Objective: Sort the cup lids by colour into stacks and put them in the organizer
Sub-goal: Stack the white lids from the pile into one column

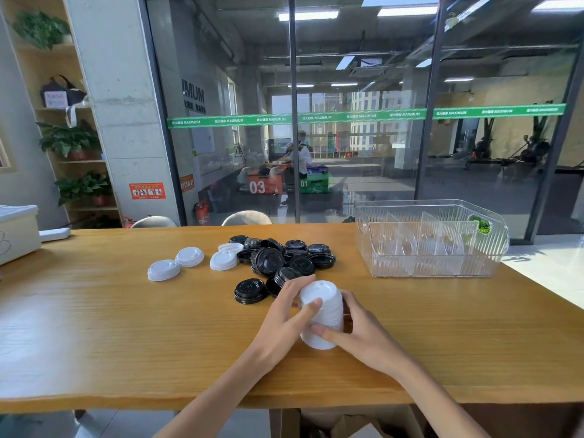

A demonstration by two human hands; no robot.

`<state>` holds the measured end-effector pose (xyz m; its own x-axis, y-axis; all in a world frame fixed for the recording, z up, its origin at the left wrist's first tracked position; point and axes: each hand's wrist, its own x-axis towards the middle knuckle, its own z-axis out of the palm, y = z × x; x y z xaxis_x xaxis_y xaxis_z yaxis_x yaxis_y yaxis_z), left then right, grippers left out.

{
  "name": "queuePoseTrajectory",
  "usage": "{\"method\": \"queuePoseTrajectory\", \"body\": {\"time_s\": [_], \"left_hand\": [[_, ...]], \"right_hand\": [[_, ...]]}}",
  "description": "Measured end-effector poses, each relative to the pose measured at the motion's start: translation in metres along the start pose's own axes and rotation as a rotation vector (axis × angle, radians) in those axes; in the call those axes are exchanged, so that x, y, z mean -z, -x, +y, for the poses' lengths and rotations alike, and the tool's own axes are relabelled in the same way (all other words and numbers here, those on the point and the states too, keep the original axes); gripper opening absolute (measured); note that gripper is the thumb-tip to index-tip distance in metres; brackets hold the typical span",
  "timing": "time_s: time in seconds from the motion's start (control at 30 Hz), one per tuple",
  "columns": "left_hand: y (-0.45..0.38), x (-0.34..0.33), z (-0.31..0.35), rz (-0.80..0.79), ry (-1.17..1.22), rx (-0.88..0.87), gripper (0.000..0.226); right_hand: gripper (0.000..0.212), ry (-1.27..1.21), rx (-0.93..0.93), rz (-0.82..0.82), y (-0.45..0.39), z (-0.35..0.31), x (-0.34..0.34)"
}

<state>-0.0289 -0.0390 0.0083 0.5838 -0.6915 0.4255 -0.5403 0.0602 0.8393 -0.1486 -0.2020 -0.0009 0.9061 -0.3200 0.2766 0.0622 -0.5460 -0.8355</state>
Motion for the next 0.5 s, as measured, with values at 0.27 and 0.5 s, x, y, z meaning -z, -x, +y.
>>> {"method": "queuePoseTrajectory", "body": {"time_s": [0.27, 0.5], "left_hand": [[-0.0004, 0.0002, -0.0016, 0.041, -0.045, 0.004, 0.054], [-0.002, -0.0008, -0.0031, 0.055, -0.043, 0.003, 0.051]], "right_hand": [[0.072, -0.022, 0.001, -0.013, 0.0013, -0.0005, 0.0015], [0.07, -0.022, 0.02, -0.031, 0.001, 0.002, 0.0032]]}}
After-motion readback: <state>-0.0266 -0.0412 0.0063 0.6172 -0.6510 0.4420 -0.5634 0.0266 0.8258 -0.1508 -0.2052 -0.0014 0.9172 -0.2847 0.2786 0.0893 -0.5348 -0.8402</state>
